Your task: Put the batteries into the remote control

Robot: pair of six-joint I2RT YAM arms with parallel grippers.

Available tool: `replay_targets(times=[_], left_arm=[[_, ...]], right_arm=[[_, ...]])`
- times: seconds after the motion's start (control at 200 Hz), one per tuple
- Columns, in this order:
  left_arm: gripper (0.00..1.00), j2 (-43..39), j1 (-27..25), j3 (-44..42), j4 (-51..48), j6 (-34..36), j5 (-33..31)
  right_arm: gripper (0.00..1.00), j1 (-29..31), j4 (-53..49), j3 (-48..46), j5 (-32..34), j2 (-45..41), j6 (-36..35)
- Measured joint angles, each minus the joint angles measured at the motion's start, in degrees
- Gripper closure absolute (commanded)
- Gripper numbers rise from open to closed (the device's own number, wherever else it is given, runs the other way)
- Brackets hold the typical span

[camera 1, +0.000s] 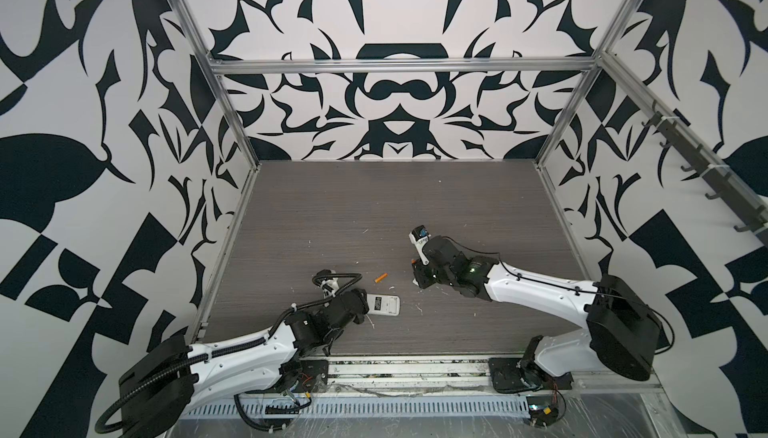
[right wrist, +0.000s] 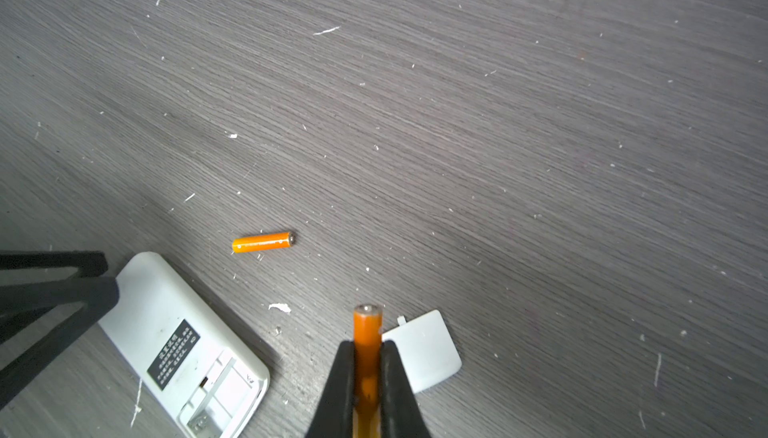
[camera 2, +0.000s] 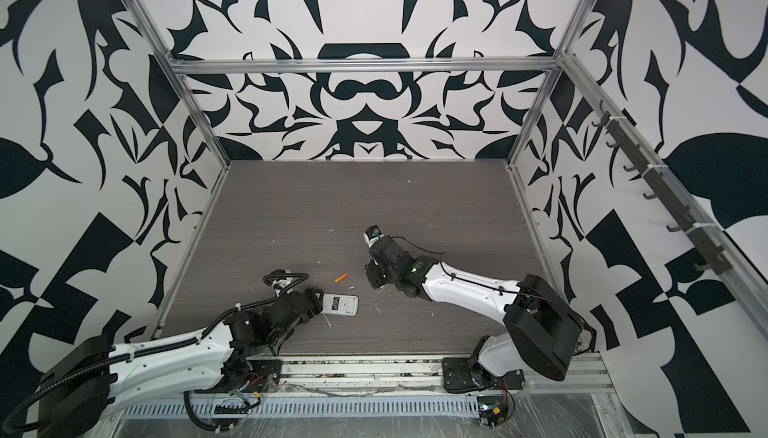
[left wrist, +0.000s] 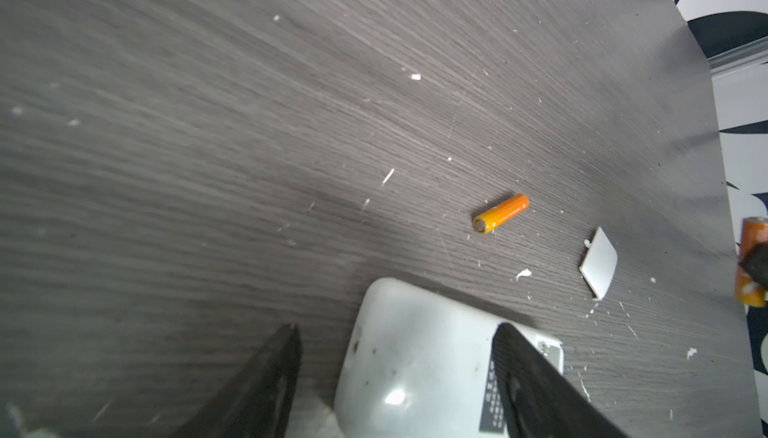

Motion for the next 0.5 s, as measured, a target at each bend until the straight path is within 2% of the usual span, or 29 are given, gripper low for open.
replay_targets(times=[0.335,0.5], left_arm=[[0.31,11.8,0.3,4.0,7.2,5.4,5.2],[0.35,14.1,0.1,4.6,9.9,6.1,7.0]], right_arm=[[1.0,0.0,-0.9,-1.4,-0.5,-1.8,0.6],[1.0,0.0,-1.5,-2.4,-1.0,-3.7,1.6]])
